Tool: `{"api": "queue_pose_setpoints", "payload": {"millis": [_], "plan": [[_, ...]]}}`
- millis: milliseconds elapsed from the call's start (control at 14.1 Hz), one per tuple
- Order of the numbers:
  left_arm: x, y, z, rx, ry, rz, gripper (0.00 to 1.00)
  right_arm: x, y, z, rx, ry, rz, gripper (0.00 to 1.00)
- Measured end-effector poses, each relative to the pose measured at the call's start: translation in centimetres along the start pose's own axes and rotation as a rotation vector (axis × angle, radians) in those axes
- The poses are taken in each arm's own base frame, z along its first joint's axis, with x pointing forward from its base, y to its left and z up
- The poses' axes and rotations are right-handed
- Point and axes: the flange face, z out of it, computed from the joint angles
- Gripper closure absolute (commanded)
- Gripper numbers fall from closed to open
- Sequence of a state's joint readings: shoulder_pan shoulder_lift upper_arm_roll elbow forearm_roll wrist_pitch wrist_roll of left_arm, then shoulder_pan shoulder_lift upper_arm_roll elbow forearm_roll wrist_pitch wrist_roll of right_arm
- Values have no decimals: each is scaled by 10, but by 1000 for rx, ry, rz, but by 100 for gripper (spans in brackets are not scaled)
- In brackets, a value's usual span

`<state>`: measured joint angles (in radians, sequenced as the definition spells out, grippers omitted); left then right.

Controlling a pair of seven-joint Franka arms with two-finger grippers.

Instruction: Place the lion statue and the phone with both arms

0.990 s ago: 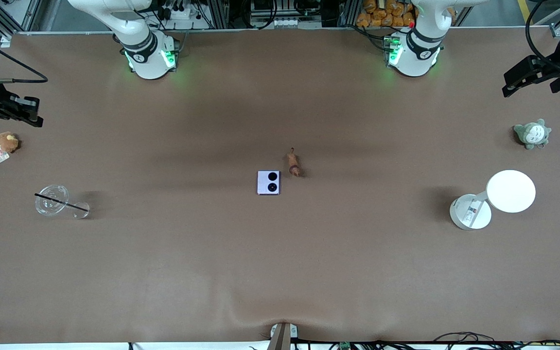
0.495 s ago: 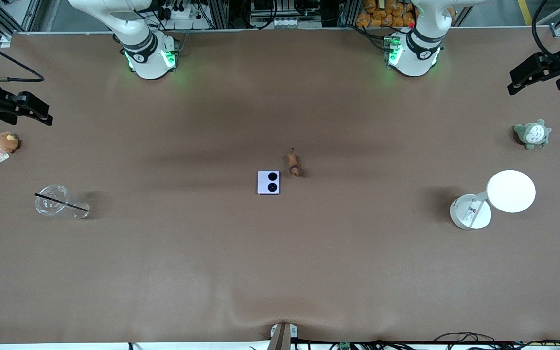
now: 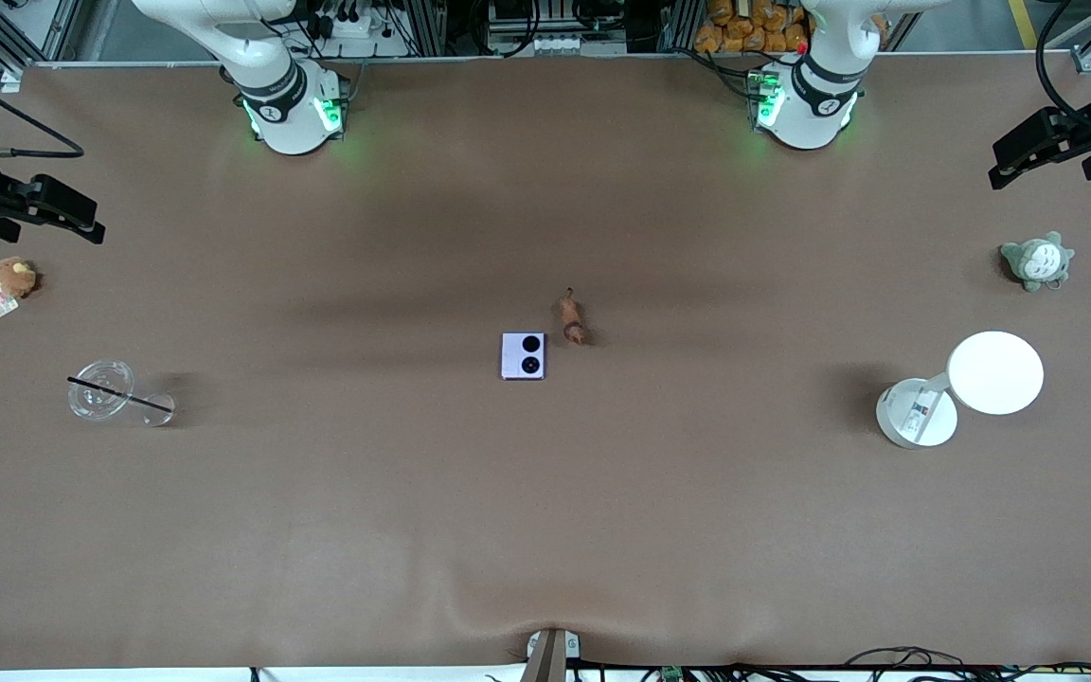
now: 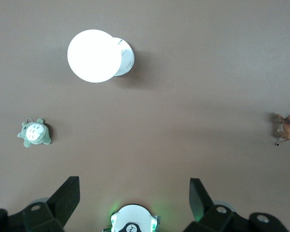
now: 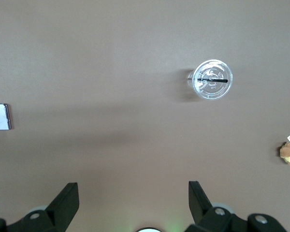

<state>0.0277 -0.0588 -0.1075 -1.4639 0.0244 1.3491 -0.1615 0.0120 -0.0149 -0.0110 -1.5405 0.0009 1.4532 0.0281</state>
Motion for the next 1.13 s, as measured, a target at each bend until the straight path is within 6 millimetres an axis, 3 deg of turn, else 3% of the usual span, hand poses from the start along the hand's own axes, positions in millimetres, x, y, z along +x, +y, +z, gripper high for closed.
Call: {"api": "queue_pose_setpoints", "payload": {"millis": [1131], "plan": [[4,9,10,4,-29,18,0,0,-1,-2,18,6,1,0]]}}
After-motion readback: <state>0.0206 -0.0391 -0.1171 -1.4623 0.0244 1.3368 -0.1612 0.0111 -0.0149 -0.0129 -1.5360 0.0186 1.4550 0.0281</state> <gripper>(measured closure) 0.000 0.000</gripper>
